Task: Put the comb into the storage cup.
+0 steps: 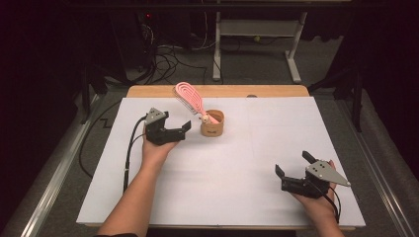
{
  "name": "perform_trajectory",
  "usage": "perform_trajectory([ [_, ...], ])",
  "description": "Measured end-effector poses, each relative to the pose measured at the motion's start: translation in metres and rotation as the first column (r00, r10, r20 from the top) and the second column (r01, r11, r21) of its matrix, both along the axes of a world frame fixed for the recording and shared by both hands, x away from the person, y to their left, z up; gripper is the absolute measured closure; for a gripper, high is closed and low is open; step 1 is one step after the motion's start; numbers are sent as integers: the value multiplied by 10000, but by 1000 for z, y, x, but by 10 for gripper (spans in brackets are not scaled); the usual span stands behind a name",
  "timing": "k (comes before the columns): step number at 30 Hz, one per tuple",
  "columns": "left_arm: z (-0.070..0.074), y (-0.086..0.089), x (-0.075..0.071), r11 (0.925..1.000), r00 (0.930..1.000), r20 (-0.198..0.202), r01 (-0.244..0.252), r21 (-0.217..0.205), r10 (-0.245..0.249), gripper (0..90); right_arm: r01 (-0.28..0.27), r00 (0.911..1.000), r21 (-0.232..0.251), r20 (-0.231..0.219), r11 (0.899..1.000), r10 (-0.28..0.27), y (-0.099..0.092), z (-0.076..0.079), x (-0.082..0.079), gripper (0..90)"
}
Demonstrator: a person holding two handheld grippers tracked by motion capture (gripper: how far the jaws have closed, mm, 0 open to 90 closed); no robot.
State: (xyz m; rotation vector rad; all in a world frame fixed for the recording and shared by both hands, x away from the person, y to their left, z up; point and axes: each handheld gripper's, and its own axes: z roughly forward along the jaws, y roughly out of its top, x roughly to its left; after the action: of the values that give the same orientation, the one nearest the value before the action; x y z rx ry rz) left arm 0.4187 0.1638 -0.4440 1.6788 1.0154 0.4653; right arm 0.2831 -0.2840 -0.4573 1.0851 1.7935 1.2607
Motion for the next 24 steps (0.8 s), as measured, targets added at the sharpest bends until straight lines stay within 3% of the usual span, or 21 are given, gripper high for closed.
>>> perform_trajectory([
  [5, -15, 6, -16, 9995, 9995, -179, 252, 177, -249, 1, -12, 10000, -30, -39, 10000, 12, 0, -1, 0, 4],
  [7, -20, 10, -22, 9992, 9984, -418, 383, -114, -388, 1, -4, 10000, -17, -58, 10000, 4, 0, -1, 0, 4],
  [9, -22, 15, -28, 9990, 9979, -481, 436, -76, -439, 1, 12, 10000, -25, -73, 10000, -12, 0, -1, 0, 4],
  [15, -17, 29, -55, 9980, 9981, -158, 593, 229, -590, 1, 57, 9999, 37, -101, 10000, -57, -2, -2, 0, 4],
  [20, -12, 43, -81, 9976, 9977, 169, 655, 218, -658, 1, 117, 9999, 95, -117, 9999, -115, -4, -2, 0, 4],
  [24, -10, 54, -105, 9966, 9975, 475, 481, 674, -514, 1, 205, 9997, 162, -152, 9997, -203, -6, -2, 0, 4],
])
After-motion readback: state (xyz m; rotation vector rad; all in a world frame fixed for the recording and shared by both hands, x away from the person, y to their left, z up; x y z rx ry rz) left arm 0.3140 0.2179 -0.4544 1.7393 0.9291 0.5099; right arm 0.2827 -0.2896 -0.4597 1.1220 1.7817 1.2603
